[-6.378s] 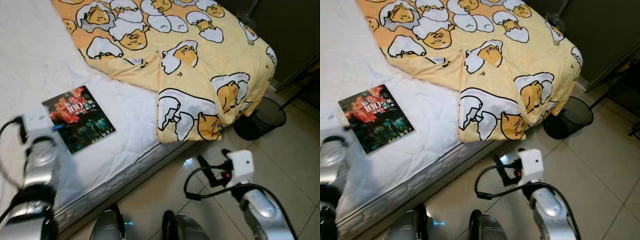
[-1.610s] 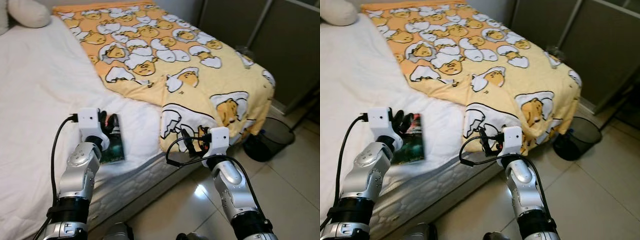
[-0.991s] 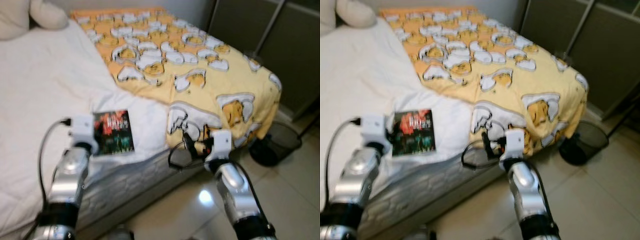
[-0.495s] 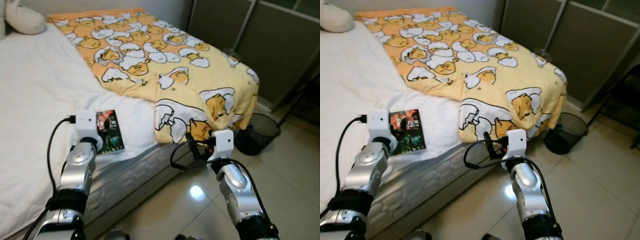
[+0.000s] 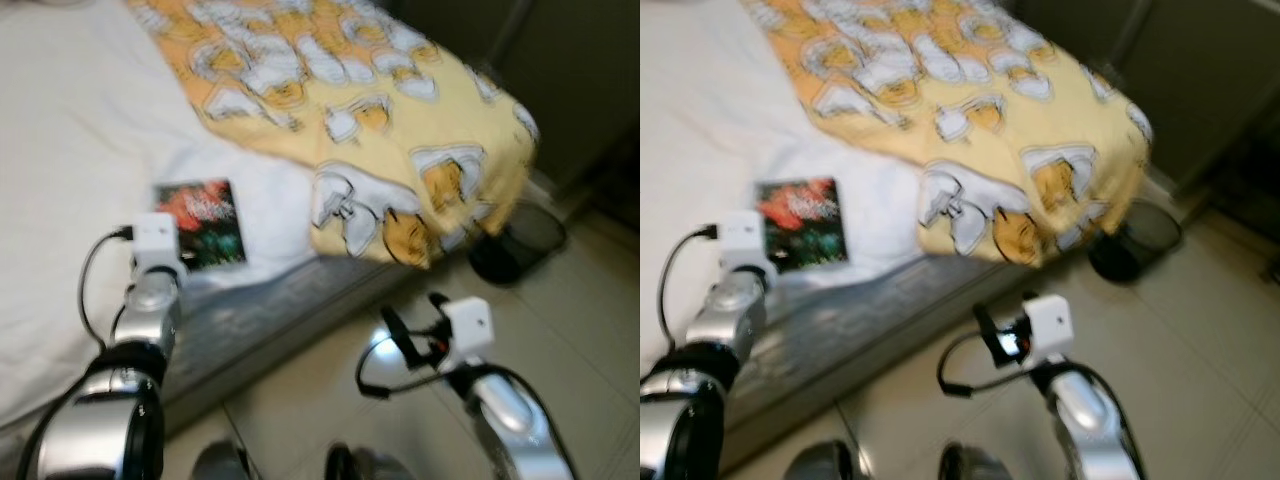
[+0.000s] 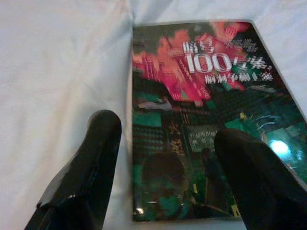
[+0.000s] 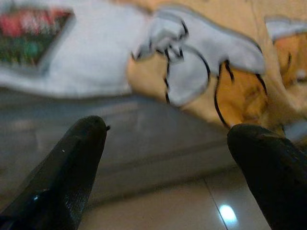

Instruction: Clean up the room

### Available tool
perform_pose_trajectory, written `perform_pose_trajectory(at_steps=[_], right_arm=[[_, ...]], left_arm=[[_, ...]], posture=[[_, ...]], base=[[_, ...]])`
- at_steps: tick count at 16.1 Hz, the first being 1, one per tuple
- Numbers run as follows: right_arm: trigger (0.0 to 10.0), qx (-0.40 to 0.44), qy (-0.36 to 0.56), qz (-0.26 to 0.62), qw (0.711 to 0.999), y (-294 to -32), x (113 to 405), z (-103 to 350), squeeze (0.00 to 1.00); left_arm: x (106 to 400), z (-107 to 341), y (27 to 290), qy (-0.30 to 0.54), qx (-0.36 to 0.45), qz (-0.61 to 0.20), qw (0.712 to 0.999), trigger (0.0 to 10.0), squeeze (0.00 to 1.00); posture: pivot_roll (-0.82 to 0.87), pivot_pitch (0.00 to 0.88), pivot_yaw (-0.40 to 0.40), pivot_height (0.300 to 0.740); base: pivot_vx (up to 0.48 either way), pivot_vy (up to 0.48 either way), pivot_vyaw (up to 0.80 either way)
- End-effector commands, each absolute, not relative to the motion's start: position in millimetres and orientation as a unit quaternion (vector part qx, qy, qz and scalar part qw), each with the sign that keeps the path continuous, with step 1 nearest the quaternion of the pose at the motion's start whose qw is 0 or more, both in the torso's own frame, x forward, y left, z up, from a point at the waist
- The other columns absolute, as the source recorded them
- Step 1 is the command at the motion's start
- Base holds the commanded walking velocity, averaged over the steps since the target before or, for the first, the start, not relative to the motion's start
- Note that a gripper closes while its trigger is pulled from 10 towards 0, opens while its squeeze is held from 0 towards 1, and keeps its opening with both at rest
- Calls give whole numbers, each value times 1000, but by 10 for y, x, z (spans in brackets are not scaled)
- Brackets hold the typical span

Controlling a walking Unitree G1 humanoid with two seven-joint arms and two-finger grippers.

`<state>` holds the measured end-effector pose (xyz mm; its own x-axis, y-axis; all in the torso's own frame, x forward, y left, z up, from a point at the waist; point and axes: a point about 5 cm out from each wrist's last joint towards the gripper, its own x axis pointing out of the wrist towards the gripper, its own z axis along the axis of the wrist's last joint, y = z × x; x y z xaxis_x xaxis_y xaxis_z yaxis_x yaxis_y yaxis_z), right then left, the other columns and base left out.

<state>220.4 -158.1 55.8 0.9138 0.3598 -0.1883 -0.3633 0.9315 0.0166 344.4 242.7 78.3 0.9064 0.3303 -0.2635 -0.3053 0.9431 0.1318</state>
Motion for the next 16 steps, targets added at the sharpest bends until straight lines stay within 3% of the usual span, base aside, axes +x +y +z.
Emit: perform_pose_trajectory(at_steps=[1,5,8,16], right_arm=[[10000,-18,103,189,977,-1623,2153,590,0],[10000,-26,131,176,975,-1739,1927,641,0],[10000,-20,154,166,974,-1765,1763,653,0],[10000,-11,168,162,972,-1719,1705,641,0]], left_arm=[[3437,758,2432,146,33,185,971,10000,0],[3394,722,2545,152,3,228,962,10000,0],[3328,668,2634,165,25,254,953,10000,0],[3334,760,2692,122,-2,268,956,10000,0]], posture=[[-194,281,-136,740],[-249,316,-146,740],[-267,331,-139,740],[-251,328,-118,740]], base=[[0,0,0],[0,0,0],[0,0,0],[0,0,0]])
